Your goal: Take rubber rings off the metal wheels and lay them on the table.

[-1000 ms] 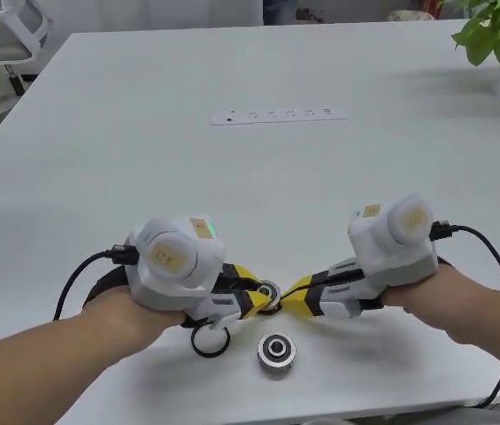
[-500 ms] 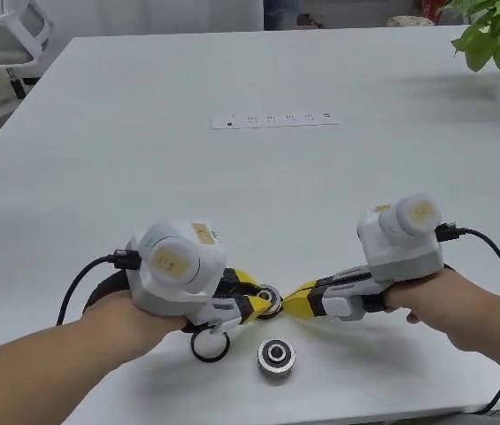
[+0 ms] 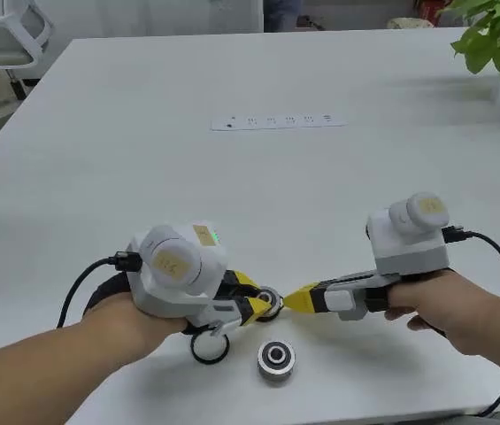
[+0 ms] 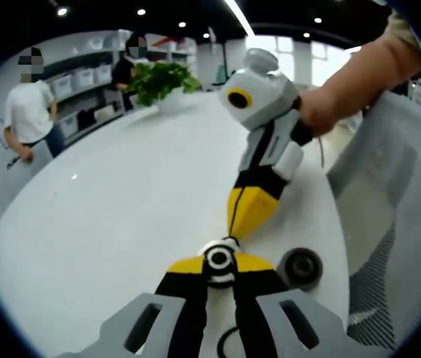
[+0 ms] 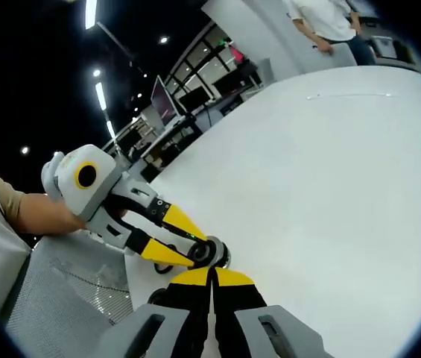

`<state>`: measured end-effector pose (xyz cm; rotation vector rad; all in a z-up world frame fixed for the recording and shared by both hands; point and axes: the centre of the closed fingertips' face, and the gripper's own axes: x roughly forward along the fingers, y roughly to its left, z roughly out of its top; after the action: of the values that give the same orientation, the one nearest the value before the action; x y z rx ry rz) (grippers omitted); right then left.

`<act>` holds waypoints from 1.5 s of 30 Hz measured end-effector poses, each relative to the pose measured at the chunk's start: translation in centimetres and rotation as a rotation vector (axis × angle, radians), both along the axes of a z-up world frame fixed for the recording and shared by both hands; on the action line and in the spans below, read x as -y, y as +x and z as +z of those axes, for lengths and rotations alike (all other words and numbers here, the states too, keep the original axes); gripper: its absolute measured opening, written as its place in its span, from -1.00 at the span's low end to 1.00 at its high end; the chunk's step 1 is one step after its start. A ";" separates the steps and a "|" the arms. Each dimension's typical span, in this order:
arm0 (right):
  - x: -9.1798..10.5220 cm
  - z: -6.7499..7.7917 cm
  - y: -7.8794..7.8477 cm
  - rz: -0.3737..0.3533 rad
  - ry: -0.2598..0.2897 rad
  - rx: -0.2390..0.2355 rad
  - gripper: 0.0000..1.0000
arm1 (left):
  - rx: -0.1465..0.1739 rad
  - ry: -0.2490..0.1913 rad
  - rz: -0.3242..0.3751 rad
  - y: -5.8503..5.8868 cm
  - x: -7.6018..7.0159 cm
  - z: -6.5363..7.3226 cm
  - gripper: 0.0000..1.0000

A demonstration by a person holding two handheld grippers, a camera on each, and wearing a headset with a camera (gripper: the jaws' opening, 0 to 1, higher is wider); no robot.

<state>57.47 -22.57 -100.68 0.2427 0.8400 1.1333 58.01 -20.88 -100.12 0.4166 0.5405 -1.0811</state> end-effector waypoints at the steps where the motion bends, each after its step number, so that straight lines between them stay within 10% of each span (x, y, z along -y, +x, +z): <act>1: -0.1 0.0 -0.2 -0.002 -0.002 -0.002 -1.00 | 0.000 -0.001 0.001 0.0 0.0 0.0 -0.76; 10: -0.5 0.2 -0.2 -0.097 0.065 -0.101 -1.00 | -0.001 -0.003 0.012 0.0 0.0 0.0 -0.76; 45: -2.7 2.3 -1.4 -0.024 0.155 -0.094 -1.00 | 0.012 0.006 0.011 0.0 0.1 0.1 -0.76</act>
<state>56.07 -19.83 -98.37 0.4363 0.8306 1.1735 57.99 -20.98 -100.06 0.4248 0.5353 -1.0664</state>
